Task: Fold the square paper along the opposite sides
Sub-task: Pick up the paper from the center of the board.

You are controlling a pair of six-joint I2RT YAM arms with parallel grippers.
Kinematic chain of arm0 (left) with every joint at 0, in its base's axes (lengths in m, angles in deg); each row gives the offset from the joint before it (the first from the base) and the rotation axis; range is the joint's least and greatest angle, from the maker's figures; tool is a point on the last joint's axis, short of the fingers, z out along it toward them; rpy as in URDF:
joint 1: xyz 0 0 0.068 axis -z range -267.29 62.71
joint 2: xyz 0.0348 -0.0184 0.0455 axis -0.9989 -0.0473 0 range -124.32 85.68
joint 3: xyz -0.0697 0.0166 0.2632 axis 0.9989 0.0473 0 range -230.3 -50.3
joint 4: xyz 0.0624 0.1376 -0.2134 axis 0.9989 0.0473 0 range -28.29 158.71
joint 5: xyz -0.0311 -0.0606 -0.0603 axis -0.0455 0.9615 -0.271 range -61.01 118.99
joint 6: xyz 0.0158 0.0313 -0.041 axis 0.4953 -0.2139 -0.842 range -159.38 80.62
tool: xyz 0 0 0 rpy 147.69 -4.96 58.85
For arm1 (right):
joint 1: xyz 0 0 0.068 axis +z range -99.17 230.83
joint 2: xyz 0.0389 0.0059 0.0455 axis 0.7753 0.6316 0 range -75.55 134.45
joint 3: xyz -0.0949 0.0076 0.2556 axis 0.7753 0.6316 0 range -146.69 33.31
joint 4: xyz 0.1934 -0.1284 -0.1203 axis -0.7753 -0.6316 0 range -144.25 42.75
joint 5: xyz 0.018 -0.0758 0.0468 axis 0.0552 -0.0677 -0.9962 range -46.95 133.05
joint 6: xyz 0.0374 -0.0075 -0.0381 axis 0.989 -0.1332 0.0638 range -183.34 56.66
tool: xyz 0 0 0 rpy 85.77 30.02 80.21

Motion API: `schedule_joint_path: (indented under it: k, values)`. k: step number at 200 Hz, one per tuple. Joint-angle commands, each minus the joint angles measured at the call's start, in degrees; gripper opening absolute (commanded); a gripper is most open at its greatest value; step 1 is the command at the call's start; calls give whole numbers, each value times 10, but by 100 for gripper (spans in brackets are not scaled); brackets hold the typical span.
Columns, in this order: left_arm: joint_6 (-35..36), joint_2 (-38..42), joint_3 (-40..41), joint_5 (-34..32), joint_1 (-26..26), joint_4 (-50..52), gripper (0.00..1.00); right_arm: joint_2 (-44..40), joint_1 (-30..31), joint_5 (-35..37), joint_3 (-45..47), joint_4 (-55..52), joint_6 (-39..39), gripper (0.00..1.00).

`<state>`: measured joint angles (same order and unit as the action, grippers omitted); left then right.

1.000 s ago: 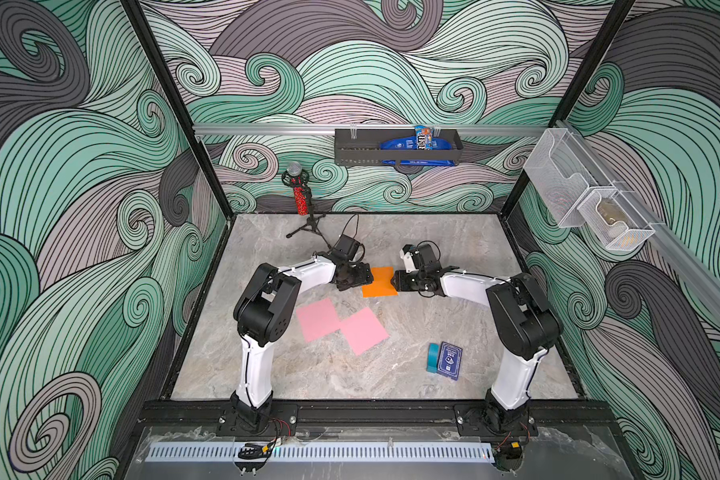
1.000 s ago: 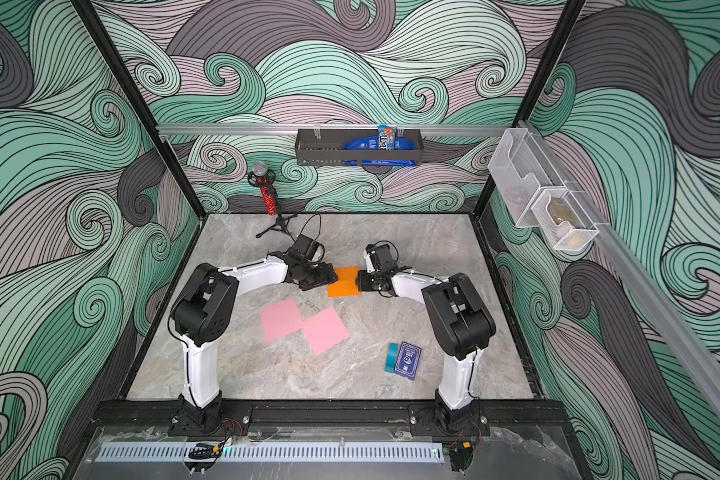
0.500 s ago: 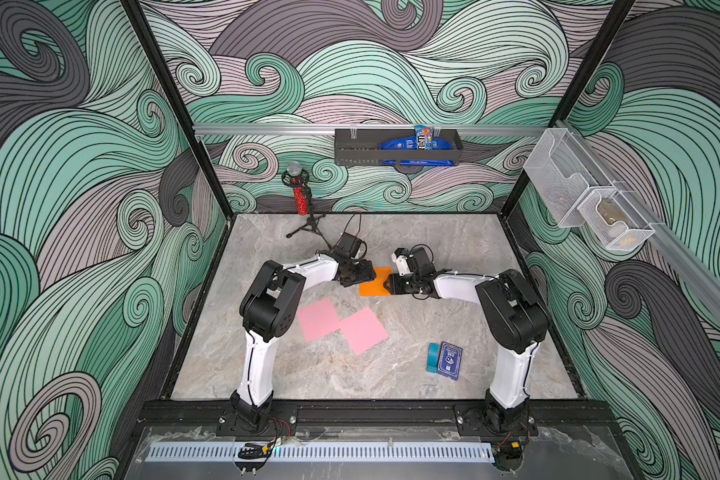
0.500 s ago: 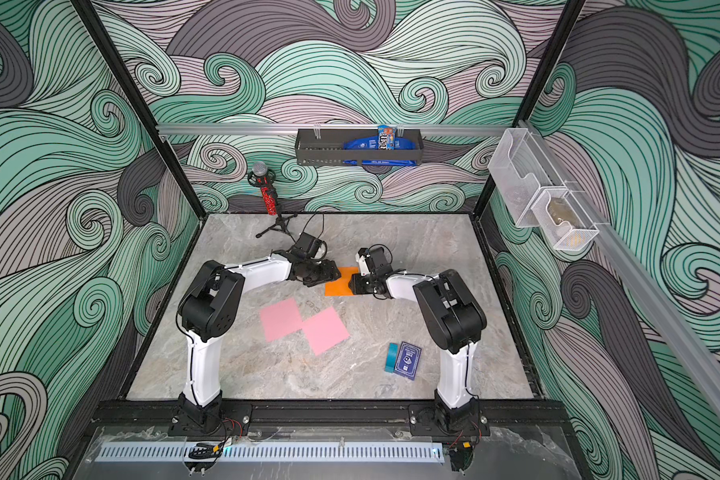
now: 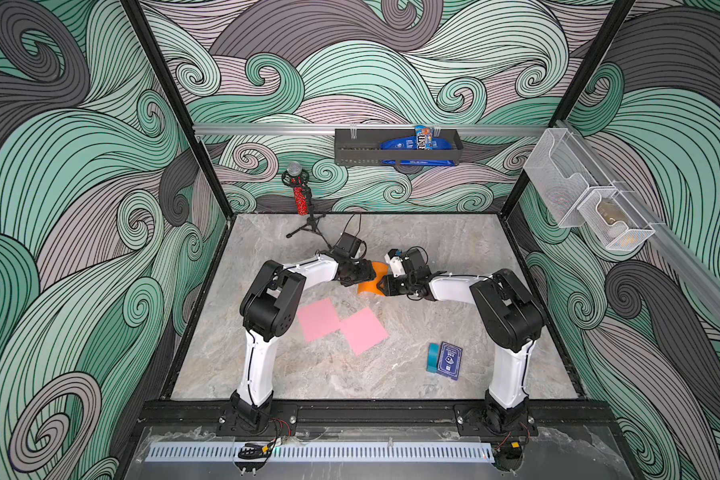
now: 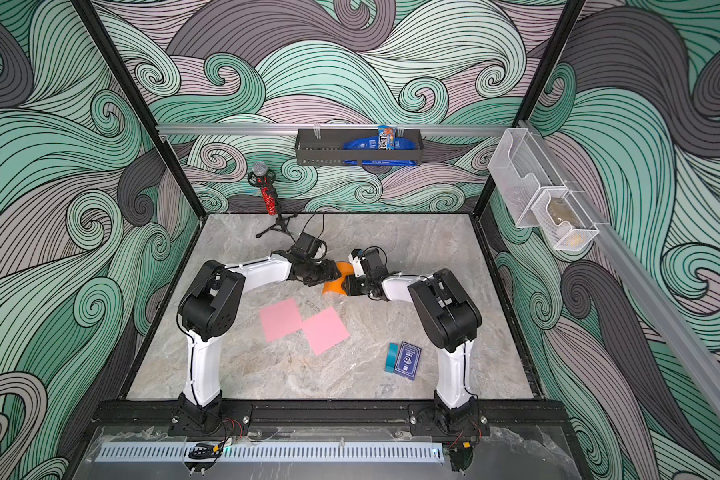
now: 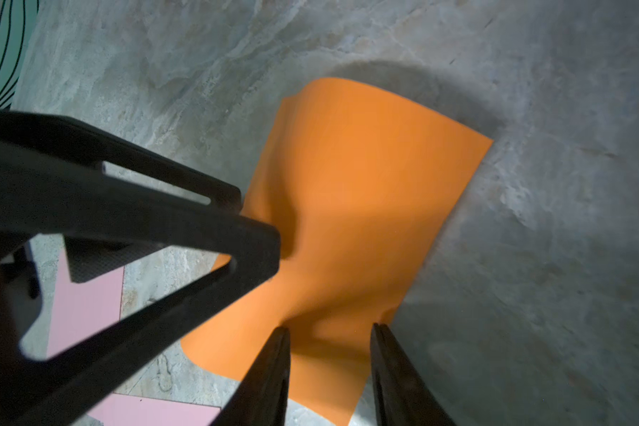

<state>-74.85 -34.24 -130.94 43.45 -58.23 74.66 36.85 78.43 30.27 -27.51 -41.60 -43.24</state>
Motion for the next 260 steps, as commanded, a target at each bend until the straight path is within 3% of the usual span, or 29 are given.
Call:
schedule_joint_path:
  k: [1,13,40,98,156,186,223,260]
  values:
    - [6,-27,14,4,-1,29,49,10,5,-15,-1,0,4,39]
    - [7,-28,14,5,-1,30,41,5,4,-14,2,2,4,39]
    - [11,-21,11,2,-2,37,33,-24,0,-17,8,1,2,41]
    - [22,53,14,19,-5,47,32,-152,-23,-53,48,2,10,46]
    - [20,167,86,125,-34,-14,30,-232,-58,-159,91,2,58,50]
    - [-2,222,140,220,-57,-102,29,-230,-80,-260,113,108,142,56]
    - [-29,263,186,277,-72,-182,27,-201,-111,-361,172,361,319,60]
    - [-54,270,200,305,-73,-223,26,-170,-103,-369,159,387,336,60]
